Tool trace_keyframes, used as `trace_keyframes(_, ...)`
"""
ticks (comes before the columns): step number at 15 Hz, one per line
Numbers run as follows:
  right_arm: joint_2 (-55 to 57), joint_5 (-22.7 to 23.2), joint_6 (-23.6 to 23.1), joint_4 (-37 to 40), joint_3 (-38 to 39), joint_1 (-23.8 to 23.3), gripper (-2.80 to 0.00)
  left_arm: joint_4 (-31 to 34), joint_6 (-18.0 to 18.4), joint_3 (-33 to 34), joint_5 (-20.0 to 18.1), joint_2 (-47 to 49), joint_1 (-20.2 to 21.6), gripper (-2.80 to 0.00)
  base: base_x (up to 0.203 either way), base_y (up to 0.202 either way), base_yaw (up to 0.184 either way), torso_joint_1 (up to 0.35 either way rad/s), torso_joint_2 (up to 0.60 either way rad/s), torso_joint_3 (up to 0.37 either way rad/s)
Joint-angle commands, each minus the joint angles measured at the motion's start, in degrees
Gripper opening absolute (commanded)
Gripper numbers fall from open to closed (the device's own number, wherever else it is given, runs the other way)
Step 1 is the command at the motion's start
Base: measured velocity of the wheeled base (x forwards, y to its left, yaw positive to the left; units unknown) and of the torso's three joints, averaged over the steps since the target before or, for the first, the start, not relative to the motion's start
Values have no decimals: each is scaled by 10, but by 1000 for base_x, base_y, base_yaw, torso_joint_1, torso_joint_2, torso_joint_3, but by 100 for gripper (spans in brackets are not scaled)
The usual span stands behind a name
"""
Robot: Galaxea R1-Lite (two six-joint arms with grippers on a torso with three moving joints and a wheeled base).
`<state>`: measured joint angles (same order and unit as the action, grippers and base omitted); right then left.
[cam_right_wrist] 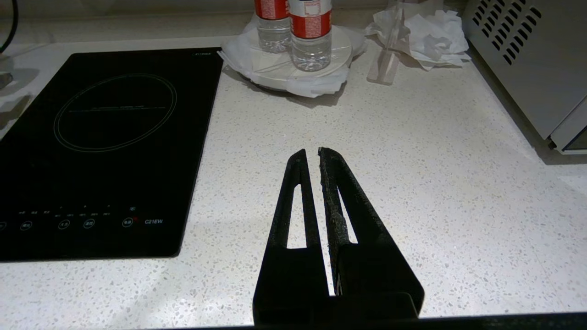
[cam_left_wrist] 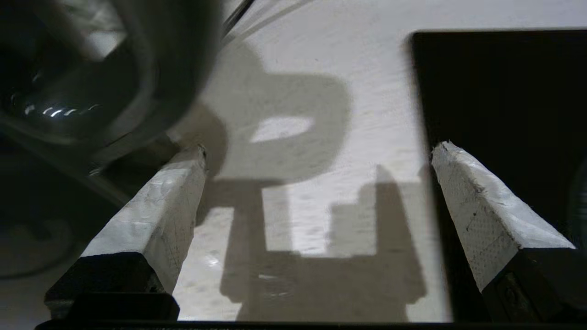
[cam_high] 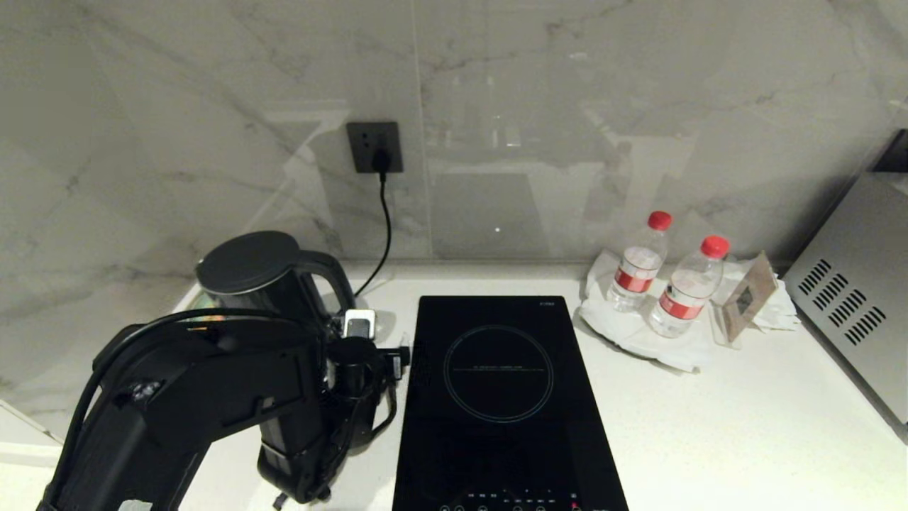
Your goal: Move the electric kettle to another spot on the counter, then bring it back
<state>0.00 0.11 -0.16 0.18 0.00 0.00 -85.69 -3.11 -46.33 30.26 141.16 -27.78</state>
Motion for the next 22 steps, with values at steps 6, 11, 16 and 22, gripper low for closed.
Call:
trace_keyframes(6,0,0,0,0,0,0,-280,-3,0,-9,2,18,4,0,0,0,0,0,0,0)
trace_keyframes(11,0,1,0,0,0,0,-280,-2,0,-10,-2,27,4,0,0,0,0,0,0,0)
trace_keyframes(16,0,0,0,0,0,0,-280,-3,0,-5,-2,25,4,0,0,0,0,0,0,0)
trace_keyframes(22,0,0,0,0,0,0,-280,-13,-1,32,2,-51,-36,0,0,0,0,0,0,0)
